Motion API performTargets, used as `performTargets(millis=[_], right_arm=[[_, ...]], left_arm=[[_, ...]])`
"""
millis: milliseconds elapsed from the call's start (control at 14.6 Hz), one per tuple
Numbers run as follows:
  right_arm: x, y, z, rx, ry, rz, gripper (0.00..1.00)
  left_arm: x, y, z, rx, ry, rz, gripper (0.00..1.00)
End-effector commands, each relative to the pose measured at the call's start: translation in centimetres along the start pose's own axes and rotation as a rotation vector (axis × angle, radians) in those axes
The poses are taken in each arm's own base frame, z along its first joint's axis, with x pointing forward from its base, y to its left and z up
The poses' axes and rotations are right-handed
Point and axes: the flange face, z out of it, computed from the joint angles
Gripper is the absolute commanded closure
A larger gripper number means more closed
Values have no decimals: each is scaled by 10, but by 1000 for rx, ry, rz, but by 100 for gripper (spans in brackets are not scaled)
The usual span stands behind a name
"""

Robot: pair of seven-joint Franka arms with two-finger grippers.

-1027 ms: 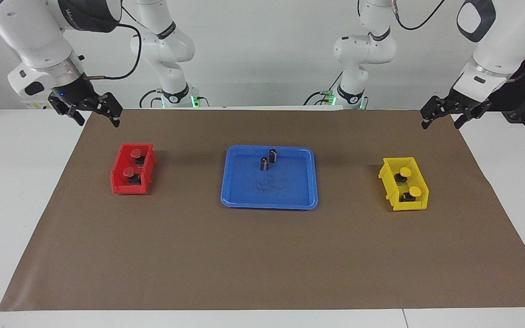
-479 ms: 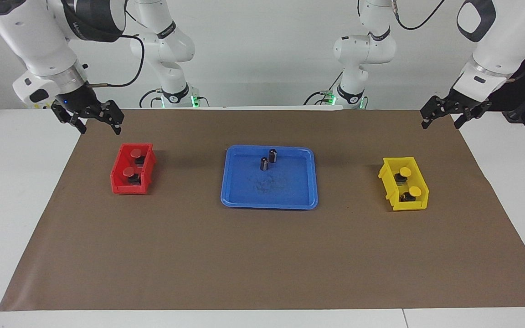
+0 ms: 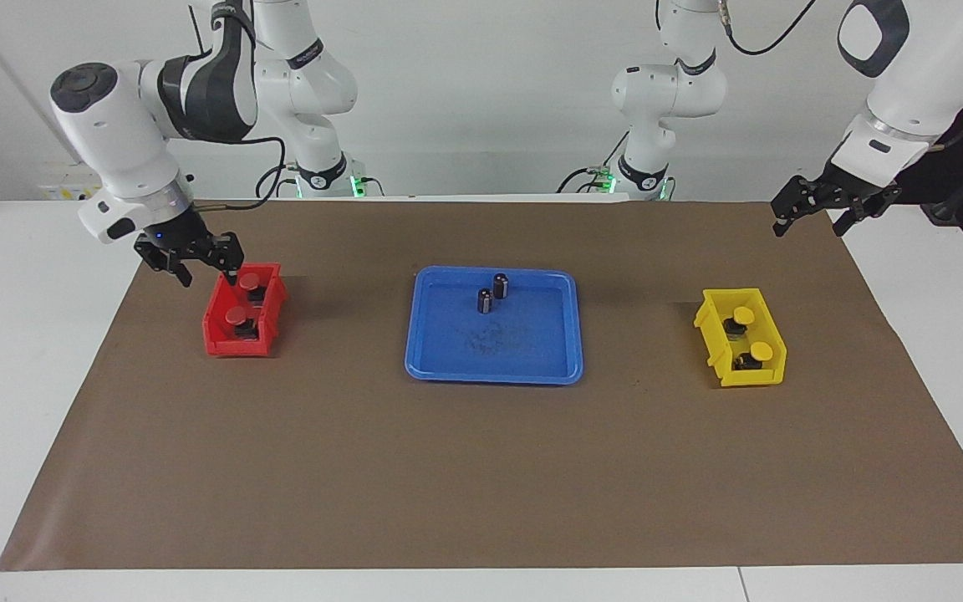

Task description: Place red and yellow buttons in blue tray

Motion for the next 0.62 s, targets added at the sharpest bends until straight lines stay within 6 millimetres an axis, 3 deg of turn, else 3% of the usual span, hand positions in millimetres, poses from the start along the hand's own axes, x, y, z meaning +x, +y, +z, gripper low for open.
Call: performTargets(millis=[0, 205, 548], right_arm=[[-6, 0, 25, -6, 22, -24, 31], [-5, 0, 54, -7, 35, -23, 31], [-11, -1, 84, -4, 13, -22, 31]], left_arm=[[-3, -1, -3, -6, -10, -1, 0], [-3, -1, -3, -7, -12, -1, 0], [-3, 0, -3, -6, -10, 2, 0]])
